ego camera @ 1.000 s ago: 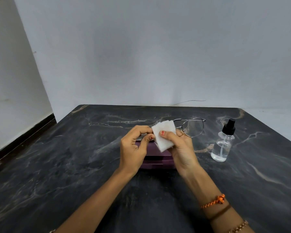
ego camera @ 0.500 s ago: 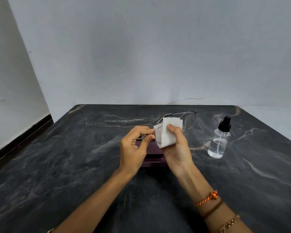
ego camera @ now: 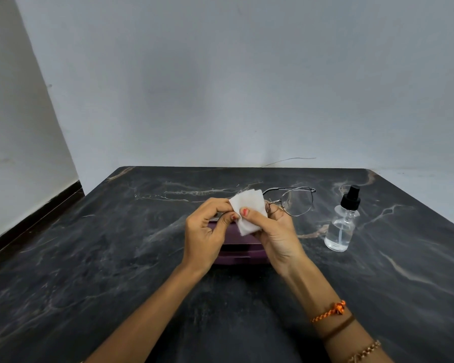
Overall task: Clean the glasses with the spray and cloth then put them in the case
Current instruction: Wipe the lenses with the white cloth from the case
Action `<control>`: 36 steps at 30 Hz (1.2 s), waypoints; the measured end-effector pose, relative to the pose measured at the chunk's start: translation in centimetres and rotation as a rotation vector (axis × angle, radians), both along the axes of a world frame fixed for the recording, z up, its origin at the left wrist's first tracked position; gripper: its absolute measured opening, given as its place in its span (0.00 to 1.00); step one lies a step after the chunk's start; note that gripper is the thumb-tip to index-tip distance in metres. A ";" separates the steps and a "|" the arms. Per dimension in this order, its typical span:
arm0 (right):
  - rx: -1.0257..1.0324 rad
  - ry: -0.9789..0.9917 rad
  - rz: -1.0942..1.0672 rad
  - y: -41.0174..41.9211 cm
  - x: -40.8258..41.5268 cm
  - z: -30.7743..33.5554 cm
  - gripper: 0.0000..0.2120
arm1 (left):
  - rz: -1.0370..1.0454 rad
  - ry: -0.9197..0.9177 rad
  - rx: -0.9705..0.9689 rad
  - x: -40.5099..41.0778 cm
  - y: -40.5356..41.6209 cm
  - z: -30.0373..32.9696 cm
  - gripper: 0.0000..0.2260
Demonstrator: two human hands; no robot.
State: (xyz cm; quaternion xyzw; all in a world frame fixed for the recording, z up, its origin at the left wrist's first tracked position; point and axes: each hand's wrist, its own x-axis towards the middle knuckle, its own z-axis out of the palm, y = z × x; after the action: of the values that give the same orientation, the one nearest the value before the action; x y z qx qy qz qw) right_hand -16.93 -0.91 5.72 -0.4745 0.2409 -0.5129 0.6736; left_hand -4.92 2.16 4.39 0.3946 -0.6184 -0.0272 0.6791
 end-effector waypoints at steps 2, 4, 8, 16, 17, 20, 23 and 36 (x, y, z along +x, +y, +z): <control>-0.002 0.012 0.015 -0.1 -0.2 0.3 0.12 | -0.007 0.003 -0.005 0.0 0.0 0.1 0.05; 0.008 0.009 0.042 -0.2 -0.3 0.5 0.14 | -0.002 0.027 -0.014 0.0 0.0 0.2 0.08; 0.028 -0.015 0.058 -0.1 -0.5 0.8 0.15 | 0.008 0.087 -0.001 0.1 0.1 0.4 0.10; 0.186 -0.259 0.012 0.3 0.0 0.9 0.06 | -0.010 0.128 0.022 0.0 0.3 0.5 0.12; 0.204 -0.302 0.012 0.4 0.2 0.9 0.06 | -0.017 0.130 0.027 -0.1 0.3 0.4 0.12; 0.230 -0.385 0.009 0.5 0.5 0.6 0.09 | -0.043 0.129 0.040 -0.5 0.3 0.2 0.11; 0.186 -0.337 0.025 0.6 0.5 0.5 0.11 | -0.083 0.166 0.064 -0.7 0.3 0.0 0.09; 0.009 0.017 0.016 0.0 -0.2 0.2 0.07 | -0.071 0.104 0.028 0.1 0.2 0.3 0.09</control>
State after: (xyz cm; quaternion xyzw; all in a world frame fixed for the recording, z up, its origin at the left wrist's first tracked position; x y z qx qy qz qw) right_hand -17.11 -0.86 5.96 -0.4779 0.2450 -0.5025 0.6776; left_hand -4.86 2.32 4.73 0.3797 -0.5955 -0.0805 0.7034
